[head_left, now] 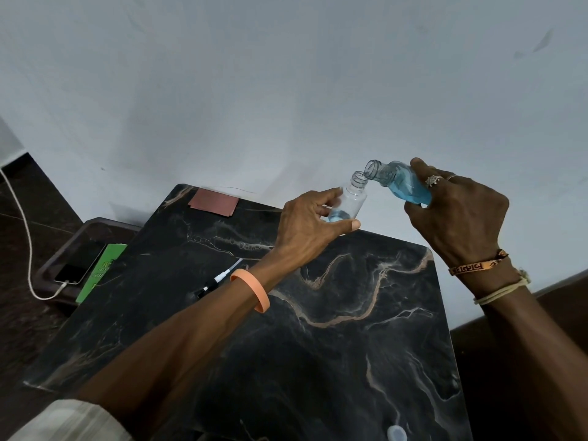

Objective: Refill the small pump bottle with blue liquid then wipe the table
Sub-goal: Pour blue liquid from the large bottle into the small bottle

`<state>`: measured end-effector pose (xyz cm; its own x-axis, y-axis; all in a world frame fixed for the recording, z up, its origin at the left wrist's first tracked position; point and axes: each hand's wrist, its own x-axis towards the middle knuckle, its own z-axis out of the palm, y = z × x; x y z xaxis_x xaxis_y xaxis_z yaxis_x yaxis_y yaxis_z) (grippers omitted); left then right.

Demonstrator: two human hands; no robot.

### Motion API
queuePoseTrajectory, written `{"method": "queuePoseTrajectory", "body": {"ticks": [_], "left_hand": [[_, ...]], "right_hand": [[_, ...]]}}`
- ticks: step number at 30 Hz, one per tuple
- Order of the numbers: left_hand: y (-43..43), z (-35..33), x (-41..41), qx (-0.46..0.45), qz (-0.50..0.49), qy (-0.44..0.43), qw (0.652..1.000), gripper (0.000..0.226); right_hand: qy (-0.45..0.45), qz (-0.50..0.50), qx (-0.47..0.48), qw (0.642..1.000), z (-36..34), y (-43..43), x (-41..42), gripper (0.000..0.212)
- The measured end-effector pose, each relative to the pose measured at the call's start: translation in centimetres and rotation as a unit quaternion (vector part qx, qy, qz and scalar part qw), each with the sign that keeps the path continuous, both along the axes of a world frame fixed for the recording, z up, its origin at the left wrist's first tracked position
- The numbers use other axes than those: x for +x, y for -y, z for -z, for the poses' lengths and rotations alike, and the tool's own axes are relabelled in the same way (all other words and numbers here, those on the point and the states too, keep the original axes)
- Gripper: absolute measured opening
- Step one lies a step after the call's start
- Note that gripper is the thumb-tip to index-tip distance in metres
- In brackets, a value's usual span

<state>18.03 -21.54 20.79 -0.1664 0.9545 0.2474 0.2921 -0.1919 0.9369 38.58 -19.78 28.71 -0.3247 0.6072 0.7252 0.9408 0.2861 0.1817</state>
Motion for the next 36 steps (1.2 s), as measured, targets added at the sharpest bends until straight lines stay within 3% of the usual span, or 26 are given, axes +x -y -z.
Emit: {"method": "queuePoseTrajectory", "body": {"ticks": [36], "left_hand": [[0.37, -0.21, -0.42, -0.001, -0.005, 0.000, 1.000, 0.074]], "right_hand": [[0.000, 0.004, -0.004, 1.000, -0.20, 0.22, -0.53, 0.054]]}}
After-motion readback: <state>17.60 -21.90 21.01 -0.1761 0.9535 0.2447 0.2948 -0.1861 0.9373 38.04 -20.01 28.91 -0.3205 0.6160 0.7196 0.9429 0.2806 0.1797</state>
